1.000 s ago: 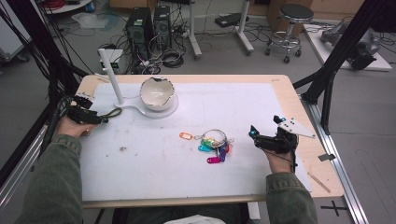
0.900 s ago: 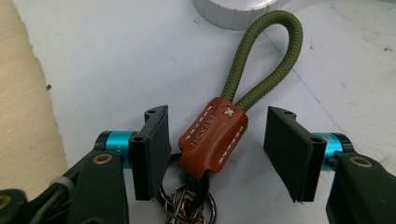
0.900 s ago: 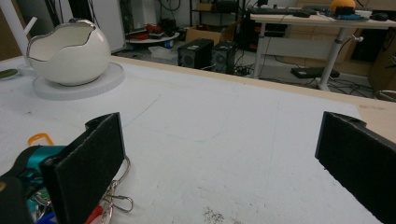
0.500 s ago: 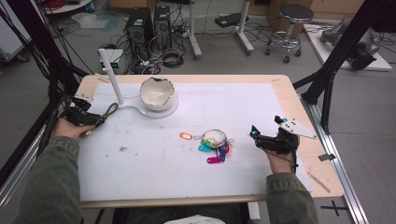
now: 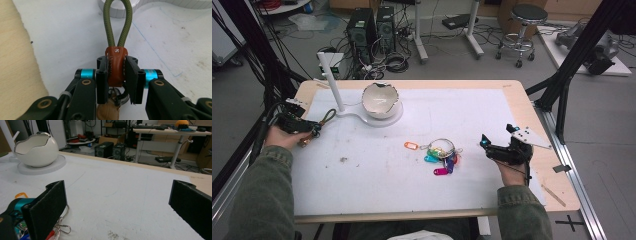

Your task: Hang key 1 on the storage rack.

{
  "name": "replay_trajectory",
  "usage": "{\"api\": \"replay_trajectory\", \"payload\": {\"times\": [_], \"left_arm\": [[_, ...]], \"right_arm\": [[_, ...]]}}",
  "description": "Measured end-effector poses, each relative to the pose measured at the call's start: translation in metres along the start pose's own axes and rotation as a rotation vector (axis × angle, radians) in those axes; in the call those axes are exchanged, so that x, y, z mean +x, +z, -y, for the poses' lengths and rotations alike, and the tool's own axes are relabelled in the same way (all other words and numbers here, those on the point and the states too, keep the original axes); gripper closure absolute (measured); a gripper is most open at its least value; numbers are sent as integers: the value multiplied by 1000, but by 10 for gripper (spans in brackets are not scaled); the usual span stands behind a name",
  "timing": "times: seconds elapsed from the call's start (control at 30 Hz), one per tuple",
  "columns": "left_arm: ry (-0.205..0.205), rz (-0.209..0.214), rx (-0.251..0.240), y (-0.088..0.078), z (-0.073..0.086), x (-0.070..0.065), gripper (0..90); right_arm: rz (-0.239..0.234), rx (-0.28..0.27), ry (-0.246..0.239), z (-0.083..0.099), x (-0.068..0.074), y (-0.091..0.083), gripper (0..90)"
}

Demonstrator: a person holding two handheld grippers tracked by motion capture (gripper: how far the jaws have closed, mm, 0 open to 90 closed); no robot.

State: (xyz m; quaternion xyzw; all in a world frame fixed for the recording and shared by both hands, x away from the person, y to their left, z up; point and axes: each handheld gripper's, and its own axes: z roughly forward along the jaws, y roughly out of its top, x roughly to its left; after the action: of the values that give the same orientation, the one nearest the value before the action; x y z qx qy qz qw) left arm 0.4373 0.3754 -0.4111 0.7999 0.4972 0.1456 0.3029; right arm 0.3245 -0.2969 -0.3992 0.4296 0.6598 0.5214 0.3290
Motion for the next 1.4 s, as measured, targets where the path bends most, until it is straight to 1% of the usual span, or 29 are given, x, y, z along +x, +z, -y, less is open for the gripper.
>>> {"api": "replay_trajectory", "payload": {"times": [0.13,0.23,0.27,0.37,0.5,0.6,0.7,0.8,0.83,0.87,0.93,1.0,1.03,1.17,1.23,1.3,1.4], "left_arm": [[-13,6,-12,-8,-1,0,725],[-33,0,-25,-13,-2,0,724],[-29,-4,-20,-15,-2,1,724],[-41,-4,-28,-19,-2,1,725],[-59,-3,-52,-27,-3,2,724],[-79,15,-81,-34,-3,4,725],[-102,9,-104,-40,-2,7,725],[-118,4,-112,-46,-1,10,725],[-121,4,-116,-48,-1,10,725],[-129,6,-124,-49,-1,10,725],[-140,8,-141,-53,-1,11,725],[-146,1,-144,-56,-1,11,725],[-145,-6,-142,-57,-2,11,725],[-147,-6,-145,-63,-9,9,725],[-143,-17,-145,-67,-14,7,725],[-157,-14,-156,-71,-19,7,725],[-159,-29,-163,-77,-24,7,725]], "right_arm": [[-2,-1,-2,0,0,0,6],[-5,-2,-1,0,0,-1,6],[-7,-2,-2,0,0,-1,6],[-6,0,-1,0,0,0,6],[-5,1,-2,0,0,-1,5],[-5,0,1,0,0,0,5],[-5,-3,-1,0,0,0,6],[-4,0,1,0,0,0,5],[-5,4,9,0,1,0,6],[-5,-3,-1,0,0,0,6],[-6,-3,1,0,0,0,5],[-6,-2,2,0,0,0,5],[-7,4,9,0,1,0,5],[-9,0,4,0,1,0,6],[-9,1,3,0,1,0,5],[-9,0,3,0,1,0,6],[-11,-1,-6,0,1,0,5]]}}
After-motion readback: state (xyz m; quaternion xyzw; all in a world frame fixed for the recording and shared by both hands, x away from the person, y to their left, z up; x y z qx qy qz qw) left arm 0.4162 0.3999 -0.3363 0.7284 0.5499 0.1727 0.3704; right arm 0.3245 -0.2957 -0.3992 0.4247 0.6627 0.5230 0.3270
